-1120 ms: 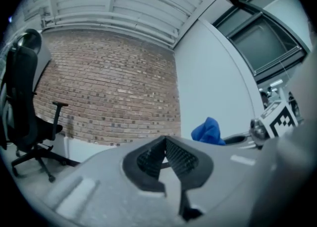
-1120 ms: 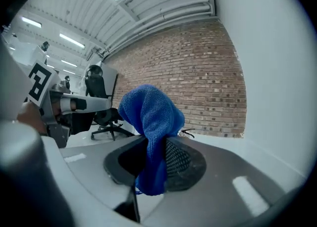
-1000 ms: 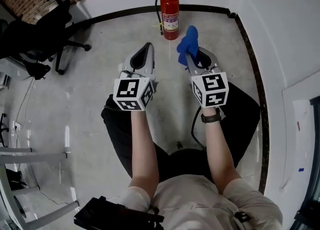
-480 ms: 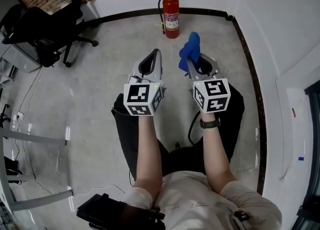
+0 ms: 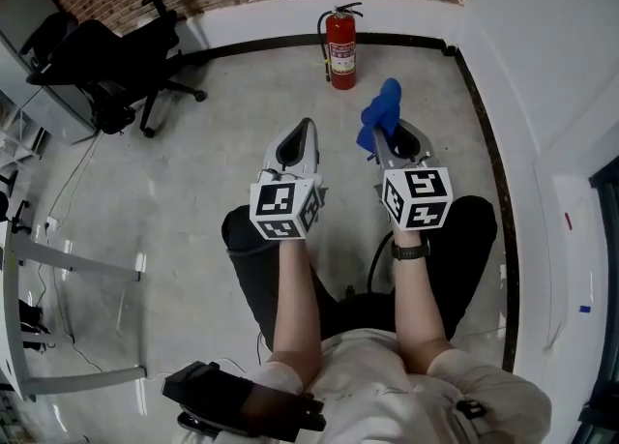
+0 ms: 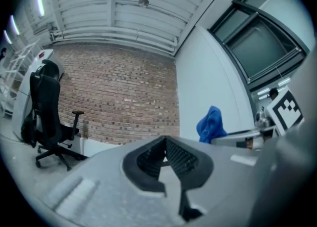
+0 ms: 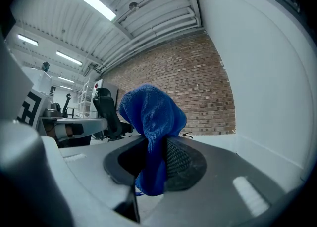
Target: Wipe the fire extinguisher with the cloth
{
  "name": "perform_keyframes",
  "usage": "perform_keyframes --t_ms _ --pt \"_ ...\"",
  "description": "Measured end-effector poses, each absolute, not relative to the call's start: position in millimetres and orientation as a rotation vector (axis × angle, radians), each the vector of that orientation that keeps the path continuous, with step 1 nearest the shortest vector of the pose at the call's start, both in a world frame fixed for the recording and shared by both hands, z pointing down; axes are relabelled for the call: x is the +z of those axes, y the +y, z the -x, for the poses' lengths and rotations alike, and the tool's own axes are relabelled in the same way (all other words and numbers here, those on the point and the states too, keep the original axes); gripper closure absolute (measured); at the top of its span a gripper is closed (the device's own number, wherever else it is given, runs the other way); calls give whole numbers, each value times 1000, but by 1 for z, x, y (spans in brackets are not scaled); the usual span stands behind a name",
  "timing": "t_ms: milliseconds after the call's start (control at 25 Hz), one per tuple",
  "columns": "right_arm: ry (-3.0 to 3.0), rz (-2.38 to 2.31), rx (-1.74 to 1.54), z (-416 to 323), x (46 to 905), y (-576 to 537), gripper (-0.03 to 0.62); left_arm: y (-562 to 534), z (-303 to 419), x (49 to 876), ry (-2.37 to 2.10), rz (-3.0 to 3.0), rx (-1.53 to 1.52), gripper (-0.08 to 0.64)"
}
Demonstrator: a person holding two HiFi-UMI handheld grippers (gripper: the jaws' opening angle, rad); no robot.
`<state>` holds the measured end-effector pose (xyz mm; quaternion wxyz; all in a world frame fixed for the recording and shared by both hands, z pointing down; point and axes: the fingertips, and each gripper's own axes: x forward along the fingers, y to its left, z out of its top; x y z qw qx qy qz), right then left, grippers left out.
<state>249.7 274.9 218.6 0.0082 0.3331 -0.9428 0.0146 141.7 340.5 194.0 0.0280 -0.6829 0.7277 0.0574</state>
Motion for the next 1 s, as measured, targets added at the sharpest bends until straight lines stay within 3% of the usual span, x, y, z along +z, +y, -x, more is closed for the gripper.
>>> perform_keyframes --t_ms 720,1000 --pt "-2963 -904 1 -184 219 259 509 337 -64 211 2368 1969 109 558" --pt "-2954 -952 -1 -189 217 249 509 319 -74 227 2320 2078 85 558"
